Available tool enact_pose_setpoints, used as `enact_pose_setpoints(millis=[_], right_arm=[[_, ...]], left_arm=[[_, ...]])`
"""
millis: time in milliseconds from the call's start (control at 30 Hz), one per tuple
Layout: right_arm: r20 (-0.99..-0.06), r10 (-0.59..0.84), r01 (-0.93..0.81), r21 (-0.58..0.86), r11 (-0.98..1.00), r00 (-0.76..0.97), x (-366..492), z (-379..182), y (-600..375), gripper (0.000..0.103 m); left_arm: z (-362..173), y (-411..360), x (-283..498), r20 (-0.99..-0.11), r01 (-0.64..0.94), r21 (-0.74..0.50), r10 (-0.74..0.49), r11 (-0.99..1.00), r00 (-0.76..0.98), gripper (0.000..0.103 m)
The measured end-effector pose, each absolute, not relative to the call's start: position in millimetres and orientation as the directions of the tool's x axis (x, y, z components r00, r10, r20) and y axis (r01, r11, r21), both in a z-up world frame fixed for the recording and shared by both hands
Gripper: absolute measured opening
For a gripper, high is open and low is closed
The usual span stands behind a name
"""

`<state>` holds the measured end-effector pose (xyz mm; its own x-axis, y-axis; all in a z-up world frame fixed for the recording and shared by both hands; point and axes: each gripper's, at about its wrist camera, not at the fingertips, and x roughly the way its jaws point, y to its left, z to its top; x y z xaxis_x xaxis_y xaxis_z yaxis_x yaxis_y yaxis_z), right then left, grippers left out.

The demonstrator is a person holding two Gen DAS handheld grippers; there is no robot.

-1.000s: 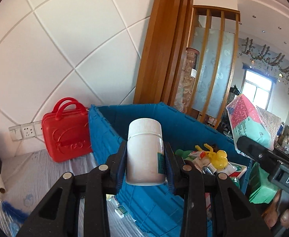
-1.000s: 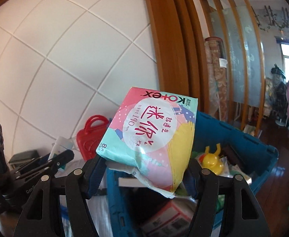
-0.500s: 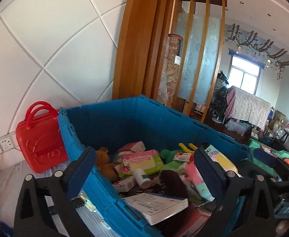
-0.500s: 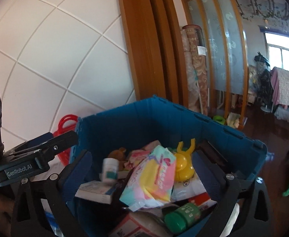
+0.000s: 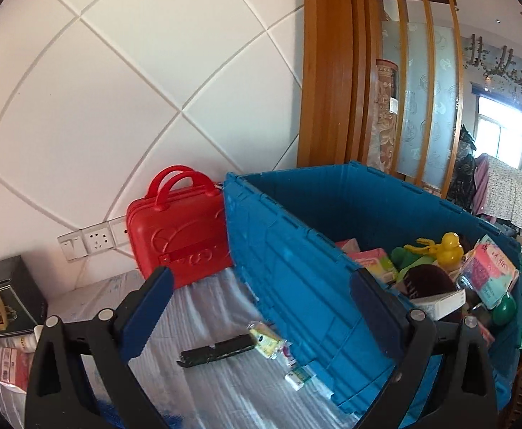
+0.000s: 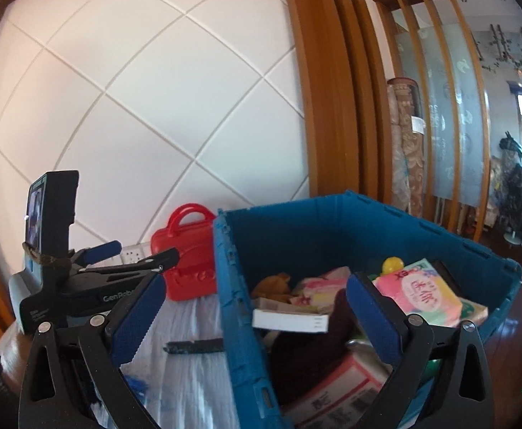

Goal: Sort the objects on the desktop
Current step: 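Move both tools back toward the black rolled bag and medicine box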

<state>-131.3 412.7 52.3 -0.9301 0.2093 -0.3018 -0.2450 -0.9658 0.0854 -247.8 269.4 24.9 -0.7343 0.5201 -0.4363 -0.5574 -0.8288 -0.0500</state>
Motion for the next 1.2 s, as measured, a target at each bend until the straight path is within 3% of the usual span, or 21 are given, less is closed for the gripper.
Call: enact_pose_setpoints(millis=[500, 867, 1200], right_arm=[[-0.405, 0.139, -0.195, 0.100, -0.976, -0.904, -146, -28, 329, 0.103], [-0.578, 0.212, -0.332, 0.110, -0.937, -0.788, -199, -141, 320, 0.102], [-0.710, 0.295, -0.503, 0.096, -0.859, -0.639, -268, -229, 362, 0.096]], left_arm=[[-15, 197, -279, -0.491, -0.544, -0.061, 0.499, -0.837, -0.714, 0.100], [-132, 197, -332, -0.616, -0.602, -0.064, 0.506, -0.796, -0.604, 0.100], [-218, 232, -386, -0.704, -0.726, -0.015, 0.522, -0.688, -0.481, 0.100]])
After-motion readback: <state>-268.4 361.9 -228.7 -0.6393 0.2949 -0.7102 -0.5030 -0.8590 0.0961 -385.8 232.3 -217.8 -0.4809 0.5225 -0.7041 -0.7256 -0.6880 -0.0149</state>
